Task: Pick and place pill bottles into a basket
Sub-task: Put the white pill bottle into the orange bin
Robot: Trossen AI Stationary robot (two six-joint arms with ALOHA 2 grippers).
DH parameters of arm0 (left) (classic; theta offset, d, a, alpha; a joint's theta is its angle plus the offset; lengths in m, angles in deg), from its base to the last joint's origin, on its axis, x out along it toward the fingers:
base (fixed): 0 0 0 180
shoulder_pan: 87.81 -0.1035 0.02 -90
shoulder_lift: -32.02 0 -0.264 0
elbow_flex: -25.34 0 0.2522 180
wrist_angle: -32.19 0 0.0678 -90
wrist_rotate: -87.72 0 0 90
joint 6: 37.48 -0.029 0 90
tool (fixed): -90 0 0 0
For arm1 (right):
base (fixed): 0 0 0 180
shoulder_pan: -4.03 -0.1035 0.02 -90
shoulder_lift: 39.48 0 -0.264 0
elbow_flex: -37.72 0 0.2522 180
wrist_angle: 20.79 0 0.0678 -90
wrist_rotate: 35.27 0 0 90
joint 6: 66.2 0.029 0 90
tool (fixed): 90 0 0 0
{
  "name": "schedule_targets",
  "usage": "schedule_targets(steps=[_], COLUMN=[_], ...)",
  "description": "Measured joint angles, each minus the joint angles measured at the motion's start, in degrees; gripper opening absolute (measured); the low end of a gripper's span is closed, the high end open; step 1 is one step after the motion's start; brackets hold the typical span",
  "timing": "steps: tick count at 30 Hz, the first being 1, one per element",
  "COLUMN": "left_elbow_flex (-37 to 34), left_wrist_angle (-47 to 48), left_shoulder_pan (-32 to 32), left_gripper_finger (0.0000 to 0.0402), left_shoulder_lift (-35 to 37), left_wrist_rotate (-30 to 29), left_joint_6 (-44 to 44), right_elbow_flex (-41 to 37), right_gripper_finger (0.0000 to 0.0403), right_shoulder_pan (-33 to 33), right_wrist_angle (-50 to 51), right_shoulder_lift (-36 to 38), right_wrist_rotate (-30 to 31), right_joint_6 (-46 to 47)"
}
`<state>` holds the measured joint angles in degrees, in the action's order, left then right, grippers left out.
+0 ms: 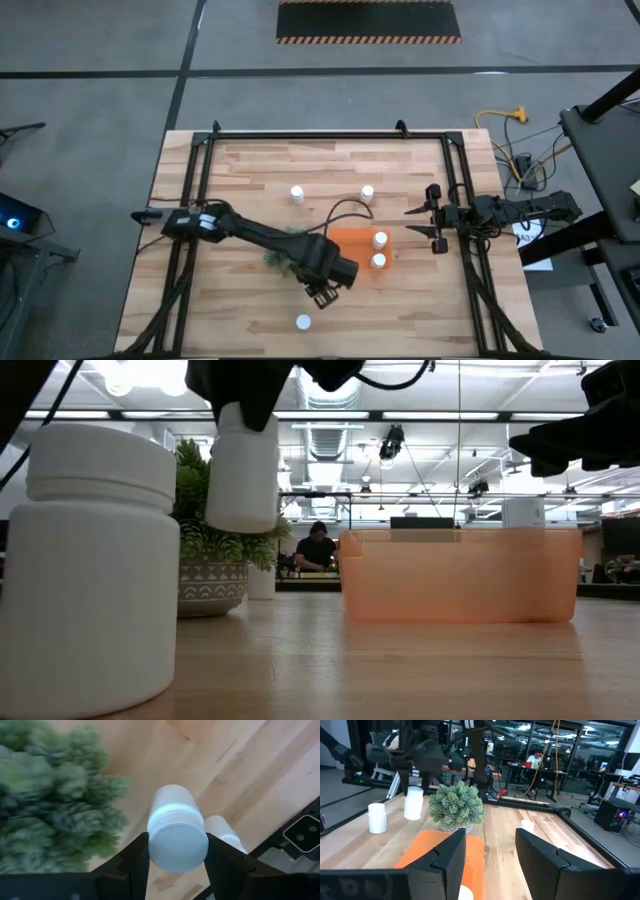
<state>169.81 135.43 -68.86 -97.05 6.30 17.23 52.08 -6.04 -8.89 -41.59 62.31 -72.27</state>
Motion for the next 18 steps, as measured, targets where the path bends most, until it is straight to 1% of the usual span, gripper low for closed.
schedule_targets(steps=[3, 8, 15, 18], left_elbow_flex=[0.86, 4.33, 4.17, 4.18], left_wrist_angle=[-0.19, -3.80, -9.70, -10.41], left_shoulder_pan=[-0.58, -1.24, -2.57, -3.38], left_gripper_finger=[0.0142, 0.0142, 0.0142, 0.0142], left_shoulder_lift=[0.15, 0.31, 0.82, 0.82], left_wrist_rotate=[-0.82, -3.67, -7.63, -9.18], left_joint_6=[-1.24, -2.74, -5.62, -6.52], right_elbow_flex=[0.00, 0.00, -0.02, -0.02], right_gripper_finger=[0.0160, 0.0160, 0.0158, 0.0160], right_shoulder_pan=[-0.05, -0.06, -0.06, -0.06], right_wrist_angle=[-0.06, -0.04, 0.00, 0.01], right_shoulder_lift=[-0.07, -0.17, -0.16, -0.29], right_wrist_rotate=[-0.08, -0.09, -0.09, -0.07], right_joint_6=[-0.04, -0.04, -0.05, -0.12])
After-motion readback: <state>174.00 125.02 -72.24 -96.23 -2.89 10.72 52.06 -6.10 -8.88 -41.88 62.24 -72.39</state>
